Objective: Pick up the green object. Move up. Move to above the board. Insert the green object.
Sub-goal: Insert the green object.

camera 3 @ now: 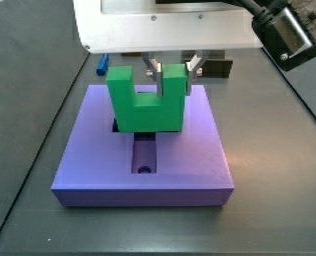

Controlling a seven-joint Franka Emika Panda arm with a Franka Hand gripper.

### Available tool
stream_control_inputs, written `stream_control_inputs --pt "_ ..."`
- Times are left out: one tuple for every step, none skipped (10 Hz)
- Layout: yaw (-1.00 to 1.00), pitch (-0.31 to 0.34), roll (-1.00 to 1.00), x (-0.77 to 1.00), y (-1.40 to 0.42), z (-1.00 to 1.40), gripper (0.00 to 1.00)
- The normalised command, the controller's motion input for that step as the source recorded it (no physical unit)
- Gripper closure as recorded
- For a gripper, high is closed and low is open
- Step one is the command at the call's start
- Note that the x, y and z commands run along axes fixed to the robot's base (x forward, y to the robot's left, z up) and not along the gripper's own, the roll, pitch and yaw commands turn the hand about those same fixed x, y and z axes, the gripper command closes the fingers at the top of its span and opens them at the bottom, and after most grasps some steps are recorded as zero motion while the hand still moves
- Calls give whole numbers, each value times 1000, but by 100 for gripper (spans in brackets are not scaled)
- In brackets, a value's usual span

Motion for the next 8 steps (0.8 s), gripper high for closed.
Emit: stream_control_inputs --pt "263 0 21 0 0 0 100" --pt "43 -10 0 -149 0 0 100" --pt "54 -61 -60 -229 0 0 100" --pt "0 -73 -49 -337 0 3 100" --pt "-11 -43 -77 -300 11 51 100" --pt "-6 -37 -121 -231 0 31 100" --pt "0 -59 -150 -117 0 0 100" --pt "0 -61 -147 -63 0 0 100"
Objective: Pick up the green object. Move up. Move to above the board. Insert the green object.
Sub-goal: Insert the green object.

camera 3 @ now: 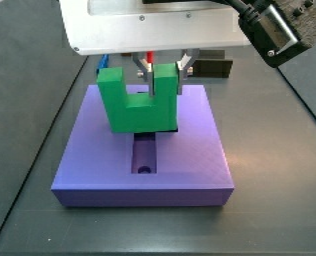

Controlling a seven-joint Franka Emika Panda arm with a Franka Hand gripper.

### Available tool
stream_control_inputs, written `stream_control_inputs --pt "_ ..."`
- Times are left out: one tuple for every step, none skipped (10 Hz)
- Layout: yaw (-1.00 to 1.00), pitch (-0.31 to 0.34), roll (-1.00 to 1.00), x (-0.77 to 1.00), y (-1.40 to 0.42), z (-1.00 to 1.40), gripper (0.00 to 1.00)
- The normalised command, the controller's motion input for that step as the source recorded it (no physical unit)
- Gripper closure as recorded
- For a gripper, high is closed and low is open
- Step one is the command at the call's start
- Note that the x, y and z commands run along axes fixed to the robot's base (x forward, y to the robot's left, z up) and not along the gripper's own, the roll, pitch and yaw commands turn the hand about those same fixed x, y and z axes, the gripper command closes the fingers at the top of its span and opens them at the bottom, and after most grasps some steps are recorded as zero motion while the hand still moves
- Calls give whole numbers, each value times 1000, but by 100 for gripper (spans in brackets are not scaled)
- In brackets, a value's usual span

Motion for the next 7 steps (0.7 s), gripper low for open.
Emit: stream_control_inputs --pt "0 -61 -194 -249 0 -34 100" --pt "0 0 -280 -140 20 -194 100" --pt "0 0 -200 0 77 -157 100" --pt "0 0 -214 -37 77 -151 100" --pt "0 9 -211 -43 60 -109 100" --pt "0 26 -149 -9 0 -174 100" --pt "0 187 -3 20 -83 -420 100"
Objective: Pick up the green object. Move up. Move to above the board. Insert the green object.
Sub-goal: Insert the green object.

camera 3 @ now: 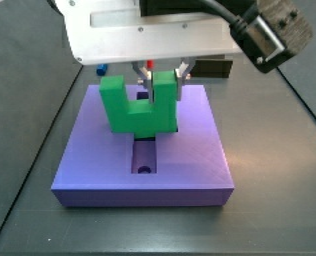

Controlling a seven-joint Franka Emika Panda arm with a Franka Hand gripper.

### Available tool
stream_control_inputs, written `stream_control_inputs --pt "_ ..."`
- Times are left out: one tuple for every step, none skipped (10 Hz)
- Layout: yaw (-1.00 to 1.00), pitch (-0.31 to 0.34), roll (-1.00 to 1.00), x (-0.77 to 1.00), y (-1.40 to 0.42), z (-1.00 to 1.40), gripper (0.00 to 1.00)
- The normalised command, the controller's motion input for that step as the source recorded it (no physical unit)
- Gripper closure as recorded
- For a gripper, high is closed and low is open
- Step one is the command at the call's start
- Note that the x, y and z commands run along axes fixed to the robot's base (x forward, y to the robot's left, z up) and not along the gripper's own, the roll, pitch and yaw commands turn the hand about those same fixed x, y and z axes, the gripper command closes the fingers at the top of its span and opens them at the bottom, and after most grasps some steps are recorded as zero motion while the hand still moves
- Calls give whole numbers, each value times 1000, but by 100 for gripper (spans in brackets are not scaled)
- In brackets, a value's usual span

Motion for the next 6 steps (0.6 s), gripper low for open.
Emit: stream_control_inputs --pt "0 361 0 200 -146 -517 100" --pt "0 381 0 166 -111 -466 100" --pt "0 349 0 211 -177 -546 100" --pt "0 360 0 177 -214 -534 100" --pt "0 354 -30 131 -126 -514 100" --pt "0 0 0 0 0 0 100"
